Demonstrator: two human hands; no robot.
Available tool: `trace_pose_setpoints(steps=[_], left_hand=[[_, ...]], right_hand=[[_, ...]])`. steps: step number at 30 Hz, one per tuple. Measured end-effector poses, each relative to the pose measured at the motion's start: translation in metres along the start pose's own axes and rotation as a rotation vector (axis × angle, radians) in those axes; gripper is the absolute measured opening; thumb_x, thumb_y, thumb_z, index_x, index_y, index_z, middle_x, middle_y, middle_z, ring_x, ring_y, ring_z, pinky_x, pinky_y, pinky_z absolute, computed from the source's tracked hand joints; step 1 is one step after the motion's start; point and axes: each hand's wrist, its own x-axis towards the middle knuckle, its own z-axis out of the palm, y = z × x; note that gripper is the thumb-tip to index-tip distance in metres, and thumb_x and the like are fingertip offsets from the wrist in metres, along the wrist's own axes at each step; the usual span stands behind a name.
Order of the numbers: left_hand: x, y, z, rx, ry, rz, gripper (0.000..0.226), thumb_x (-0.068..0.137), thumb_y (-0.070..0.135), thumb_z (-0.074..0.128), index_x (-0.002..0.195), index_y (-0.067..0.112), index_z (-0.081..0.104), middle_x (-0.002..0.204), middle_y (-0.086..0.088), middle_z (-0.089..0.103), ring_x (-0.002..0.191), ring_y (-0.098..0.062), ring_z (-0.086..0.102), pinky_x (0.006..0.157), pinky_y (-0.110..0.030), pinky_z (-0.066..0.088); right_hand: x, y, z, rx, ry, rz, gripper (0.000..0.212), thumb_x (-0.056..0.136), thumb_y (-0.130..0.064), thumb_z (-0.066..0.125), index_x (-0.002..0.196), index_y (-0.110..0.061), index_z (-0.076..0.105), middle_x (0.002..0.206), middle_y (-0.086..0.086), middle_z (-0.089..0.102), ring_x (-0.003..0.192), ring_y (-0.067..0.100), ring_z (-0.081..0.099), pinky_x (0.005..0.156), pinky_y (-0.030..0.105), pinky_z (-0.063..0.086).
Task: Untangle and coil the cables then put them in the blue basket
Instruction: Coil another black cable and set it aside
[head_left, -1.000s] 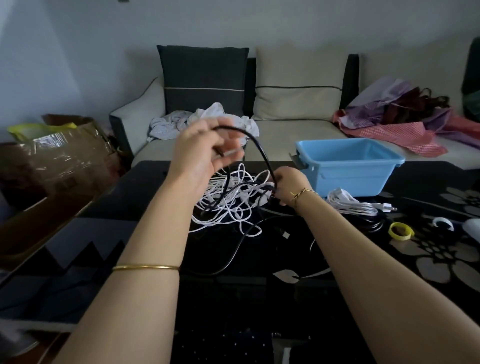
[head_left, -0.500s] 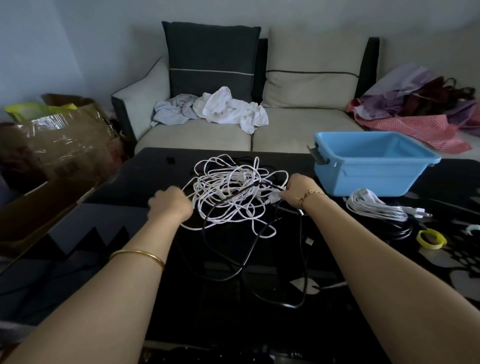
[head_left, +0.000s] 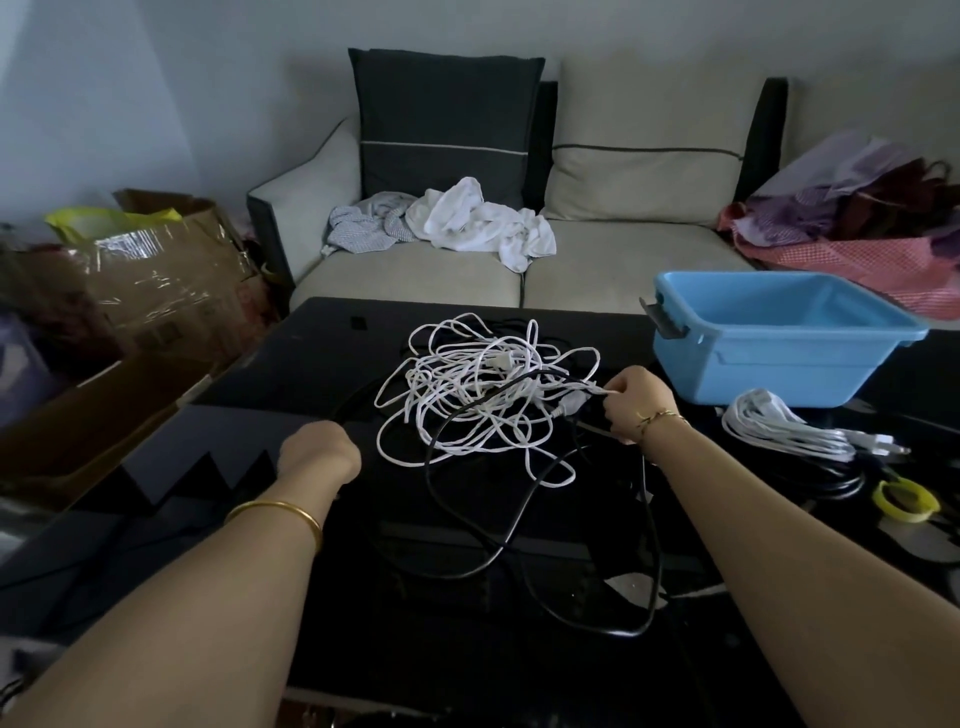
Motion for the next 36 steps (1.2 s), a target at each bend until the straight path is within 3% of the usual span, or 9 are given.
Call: trace_pose_setpoints(steps=[5, 8, 11, 19, 22, 25, 30, 33, 36], left_hand=[[0.004, 0.018, -0.024, -0.764, 0.129, -0.004, 0.031, 0.093, 0.006, 0.054, 0.122, 0.0, 0.045, 0.127, -0.018, 0.047, 0.066, -0.025, 0.052, 0.031, -0.027, 0.048], [-0.012, 0.051, -0.059, -0.939, 0.294, 0.273, 0.017, 0.094, -0.001, 0.046, 0.108, 0.007, 0.044, 0.114, -0.013, 0.05, 0.064, -0.02, 0.05, 0.037, -0.021, 0.049], [-0.042, 0.082, -0.083, -1.037, 0.358, 0.572, 0.017, 0.095, -0.002, 0.046, 0.103, 0.012, 0.04, 0.089, 0.002, 0.047, 0.062, -0.01, 0.05, 0.044, -0.015, 0.05], [-0.153, 0.128, -0.105, -0.646, -0.27, 1.309, 0.029, 0.087, -0.006, 0.057, 0.099, 0.02, 0.053, 0.089, 0.0, 0.059, 0.083, -0.009, 0.059, 0.07, -0.025, 0.054], [-0.167, 0.129, -0.094, -0.587, -0.5, 1.24, 0.025, 0.087, -0.005, 0.06, 0.097, 0.017, 0.056, 0.088, -0.006, 0.059, 0.081, -0.014, 0.06, 0.063, -0.028, 0.057], [-0.166, 0.123, -0.077, -0.597, -0.681, 1.067, 0.01, 0.092, 0.007, 0.058, 0.097, 0.013, 0.064, 0.088, -0.007, 0.062, 0.084, -0.015, 0.057, 0.071, -0.032, 0.058], [-0.133, 0.111, -0.033, -0.285, -0.115, 0.932, 0.015, 0.091, 0.011, 0.054, 0.101, 0.01, 0.065, 0.105, -0.013, 0.064, 0.083, -0.018, 0.056, 0.065, -0.024, 0.045], [-0.123, 0.107, 0.001, -0.018, -0.027, 0.871, 0.03, 0.092, 0.01, 0.055, 0.121, 0.007, 0.062, 0.137, -0.014, 0.052, 0.12, -0.025, 0.051, 0.089, -0.026, 0.037], [-0.115, 0.103, 0.029, 0.143, -0.046, 0.724, 0.037, 0.093, 0.018, 0.053, 0.13, 0.018, 0.054, 0.141, -0.013, 0.039, 0.13, -0.031, 0.036, 0.105, -0.035, 0.033]], right_hand=[[-0.009, -0.009, -0.011, -0.143, 0.019, 0.011, 0.004, 0.083, -0.016, 0.052, 0.086, -0.013, 0.052, 0.097, 0.015, 0.053, 0.091, 0.033, 0.051, 0.078, 0.035, 0.043], [-0.013, -0.025, -0.019, -0.098, 0.1, -0.063, 0.024, 0.085, -0.012, 0.05, 0.107, -0.011, 0.059, 0.116, 0.013, 0.057, 0.107, 0.034, 0.053, 0.089, 0.038, 0.046], [-0.022, -0.053, -0.031, 0.058, 0.115, -0.198, 0.021, 0.088, -0.009, 0.05, 0.102, -0.002, 0.064, 0.105, 0.017, 0.065, 0.092, 0.026, 0.058, 0.081, 0.034, 0.046], [-0.063, -0.109, -0.093, 1.262, -0.274, -0.048, 0.046, 0.099, -0.046, 0.032, 0.099, -0.005, 0.052, 0.085, 0.012, 0.065, 0.077, 0.024, 0.066, 0.06, 0.03, 0.055], [-0.074, -0.103, -0.112, 1.489, -0.176, -0.017, 0.033, 0.101, -0.024, 0.035, 0.079, -0.004, 0.049, 0.064, 0.009, 0.056, 0.047, 0.013, 0.06, 0.051, 0.023, 0.051], [-0.083, -0.086, -0.126, 1.274, 0.124, -0.067, 0.027, 0.097, -0.005, 0.034, 0.076, -0.009, 0.05, 0.064, 0.004, 0.044, 0.028, 0.004, 0.029, 0.033, 0.013, 0.026], [-0.085, -0.064, -0.138, 1.065, 0.655, -0.205, 0.029, 0.082, -0.013, 0.035, 0.072, -0.024, 0.059, 0.086, 0.009, 0.068, 0.062, 0.012, 0.048, 0.063, 0.028, 0.039], [-0.092, -0.054, -0.143, 0.969, 0.9, -0.346, 0.018, 0.087, -0.003, 0.035, 0.091, -0.012, 0.05, 0.068, -0.009, 0.058, 0.081, 0.021, 0.058, 0.089, 0.037, 0.047], [-0.102, -0.054, -0.145, 0.918, 1.023, -0.517, 0.019, 0.09, 0.003, 0.034, 0.096, -0.009, 0.047, 0.07, -0.018, 0.048, 0.077, 0.017, 0.055, 0.086, 0.032, 0.048]])
